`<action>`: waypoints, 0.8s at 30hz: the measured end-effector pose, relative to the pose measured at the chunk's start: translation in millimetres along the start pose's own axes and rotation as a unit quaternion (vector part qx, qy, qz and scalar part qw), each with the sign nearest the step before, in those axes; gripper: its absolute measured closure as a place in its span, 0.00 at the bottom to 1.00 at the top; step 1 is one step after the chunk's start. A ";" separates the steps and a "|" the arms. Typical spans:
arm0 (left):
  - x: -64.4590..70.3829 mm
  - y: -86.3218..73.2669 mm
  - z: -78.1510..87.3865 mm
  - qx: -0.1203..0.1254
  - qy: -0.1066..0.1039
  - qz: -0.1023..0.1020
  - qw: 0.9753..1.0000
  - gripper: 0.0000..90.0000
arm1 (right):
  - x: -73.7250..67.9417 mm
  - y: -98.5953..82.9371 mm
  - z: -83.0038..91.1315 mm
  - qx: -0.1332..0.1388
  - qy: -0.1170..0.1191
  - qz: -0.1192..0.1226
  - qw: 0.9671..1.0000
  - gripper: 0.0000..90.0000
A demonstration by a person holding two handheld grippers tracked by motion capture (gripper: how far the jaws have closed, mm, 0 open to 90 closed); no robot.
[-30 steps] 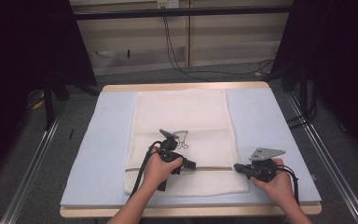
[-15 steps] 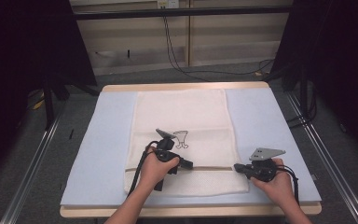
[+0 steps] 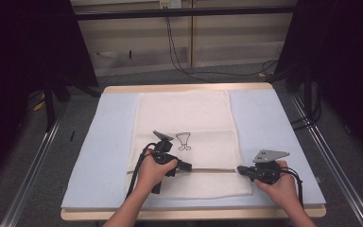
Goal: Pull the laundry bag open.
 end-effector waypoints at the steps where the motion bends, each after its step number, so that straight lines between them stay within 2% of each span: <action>1: -0.8 -0.3 1.3 -0.001 0.001 -0.003 1.000 0.97 | -0.1 0.0 0.0 0.000 0.001 -0.001 1.000 1.00; 6: -3.0 -0.6 6.2 0.003 0.002 0.004 1.000 0.97 | -0.1 0.0 0.0 -0.001 0.001 -0.002 1.000 1.00; 9: -4.9 -1.1 8.4 0.004 0.002 0.002 1.000 0.97 | 0.0 0.1 -0.1 -0.001 0.000 -0.004 1.000 1.00; 10: -5.7 -1.3 9.0 0.006 0.008 0.001 1.000 0.97 | -0.1 0.0 0.0 -0.001 0.001 -0.003 1.000 1.00; 16: -6.4 -2.3 12.8 0.006 -0.003 0.010 1.000 0.97 | -0.1 0.1 0.0 -0.003 -0.001 -0.001 1.000 1.00; 17: -7.7 -2.3 14.1 0.006 0.005 0.005 1.000 0.97 | 0.0 0.1 0.0 -0.003 0.000 -0.001 1.000 1.00; 18: -6.8 -2.5 14.3 0.007 0.000 0.009 1.000 0.97 | 0.0 0.1 -0.1 -0.003 0.000 -0.001 1.000 1.00; 19: -7.2 -2.9 14.6 0.009 0.002 0.011 1.000 0.97 | 0.0 0.1 -0.1 -0.003 0.000 -0.001 1.000 1.00; 22: -7.5 -3.4 17.0 0.009 -0.001 0.011 1.000 0.97 | 0.4 0.2 -0.3 -0.002 -0.001 0.000 1.000 1.00; 24: -9.0 -3.8 20.1 0.010 0.007 0.003 1.000 0.97 | 0.6 0.3 -0.5 0.000 0.000 0.001 1.000 1.00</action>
Point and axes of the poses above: each handheld gripper's, and its own axes: z roughly backward along the jaws, y roughly out of its top, x roughly to its right, the point moved 7 cm from there along -z, roughly forward along the jaws, and after that the axes turned 4 degrees about -y, right-handed, at the moved point
